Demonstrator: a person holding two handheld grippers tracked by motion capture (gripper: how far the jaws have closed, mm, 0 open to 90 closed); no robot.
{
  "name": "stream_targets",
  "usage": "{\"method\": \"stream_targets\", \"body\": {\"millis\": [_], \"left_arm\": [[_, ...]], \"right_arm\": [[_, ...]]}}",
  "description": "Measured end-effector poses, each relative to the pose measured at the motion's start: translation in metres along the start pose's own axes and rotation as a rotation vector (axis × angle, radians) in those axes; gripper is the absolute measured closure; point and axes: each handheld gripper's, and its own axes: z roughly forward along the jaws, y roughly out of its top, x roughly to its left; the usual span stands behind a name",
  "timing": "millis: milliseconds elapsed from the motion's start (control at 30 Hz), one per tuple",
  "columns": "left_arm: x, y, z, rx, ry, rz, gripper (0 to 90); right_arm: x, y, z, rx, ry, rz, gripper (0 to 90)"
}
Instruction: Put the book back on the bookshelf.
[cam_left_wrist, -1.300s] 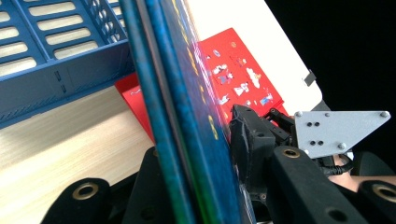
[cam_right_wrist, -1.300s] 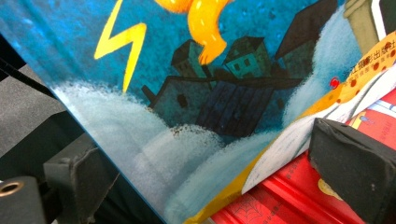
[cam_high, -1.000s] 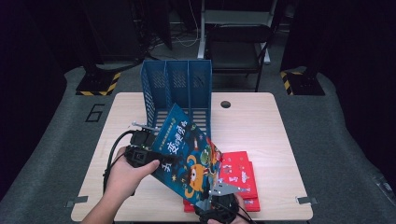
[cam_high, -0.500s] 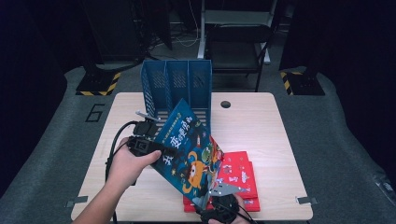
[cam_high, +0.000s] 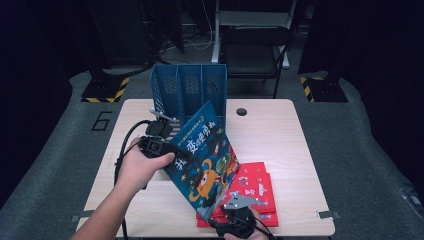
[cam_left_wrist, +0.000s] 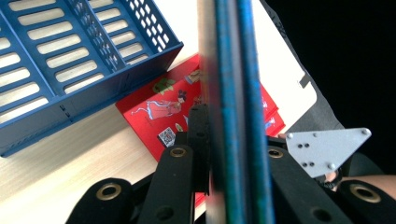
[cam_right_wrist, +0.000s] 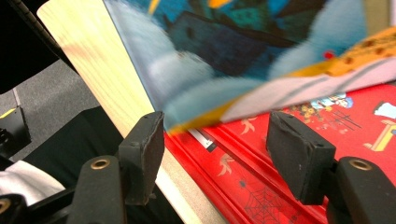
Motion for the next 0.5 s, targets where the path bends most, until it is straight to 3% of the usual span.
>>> {"method": "stream_targets", "body": {"millis": [133,267,500], "left_arm": [[-0.002,0.003,-0.002,0.016,0.006,0.023,82.6],[-0.002,0.005,-0.002,0.019,0.007,0.030,82.8],[-0.011,0.013,0.000,0.030,0.035,0.078,82.8]], "right_arm": [[0.000,-0.001,-0.001,-0.007,-0.001,0.021,36.6],[0.000,-0.001,0.000,-0.012,-0.010,0.018,36.5],[-0.001,-0.001,0.000,-0.019,-0.012,0.008,36.4]]}}
